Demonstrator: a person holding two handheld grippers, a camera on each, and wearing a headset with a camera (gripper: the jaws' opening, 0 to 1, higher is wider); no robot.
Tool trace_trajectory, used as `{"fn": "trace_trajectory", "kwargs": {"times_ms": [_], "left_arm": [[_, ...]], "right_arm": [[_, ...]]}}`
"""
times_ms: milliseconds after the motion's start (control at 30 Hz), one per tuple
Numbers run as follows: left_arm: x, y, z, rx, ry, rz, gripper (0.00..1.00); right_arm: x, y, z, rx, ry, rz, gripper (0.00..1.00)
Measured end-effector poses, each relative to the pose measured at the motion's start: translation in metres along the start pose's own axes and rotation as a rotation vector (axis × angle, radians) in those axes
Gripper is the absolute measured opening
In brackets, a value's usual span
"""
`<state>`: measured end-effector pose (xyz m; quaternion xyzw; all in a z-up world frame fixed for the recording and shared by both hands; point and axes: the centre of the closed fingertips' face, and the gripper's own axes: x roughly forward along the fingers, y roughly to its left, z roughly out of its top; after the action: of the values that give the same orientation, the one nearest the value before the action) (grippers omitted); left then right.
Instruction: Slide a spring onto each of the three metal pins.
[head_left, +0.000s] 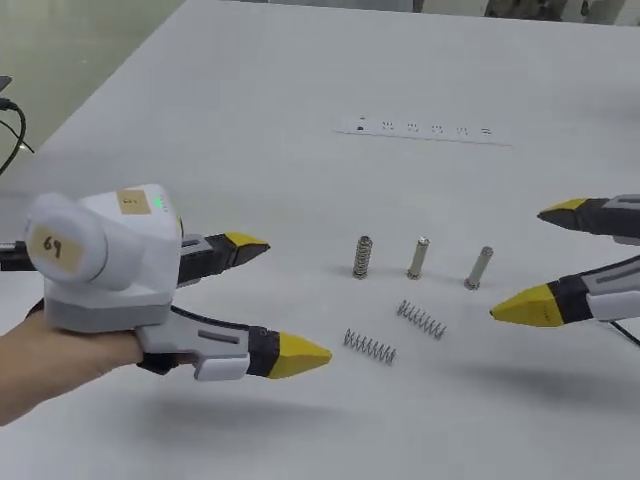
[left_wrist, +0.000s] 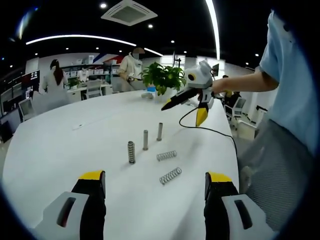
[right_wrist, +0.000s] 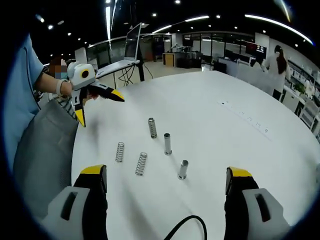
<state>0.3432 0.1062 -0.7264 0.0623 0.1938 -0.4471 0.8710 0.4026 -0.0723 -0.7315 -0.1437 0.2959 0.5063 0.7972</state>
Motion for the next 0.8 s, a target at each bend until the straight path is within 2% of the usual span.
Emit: {"fn": "trace_trajectory", "kwargs": {"times_ms": [300,467,633,800], "left_arm": [[0.002,-0.003,0.003,0.017,0.006,-0.023,0.77],[0.006,-0.006,0.001,0.023,0.022,-0.045,0.77],[0.010,-0.008,0.001,0.036,0.030,-0.068,0.76],[0.014,-0.009,-0.002,0.049,0.049,-0.093,0.74]], "right_arm": [[-0.024,0.006,-0.011,0.047,-0.041,-0.041,0.97],[-0.038,0.010,-0.025,0.077,-0.049,-0.067,0.97],[-0.047,0.012,-0.034,0.104,-0.055,-0.091,0.97],[-0.054,0.017,-0.036,0.133,-0.080,-0.109,0.97]]}}
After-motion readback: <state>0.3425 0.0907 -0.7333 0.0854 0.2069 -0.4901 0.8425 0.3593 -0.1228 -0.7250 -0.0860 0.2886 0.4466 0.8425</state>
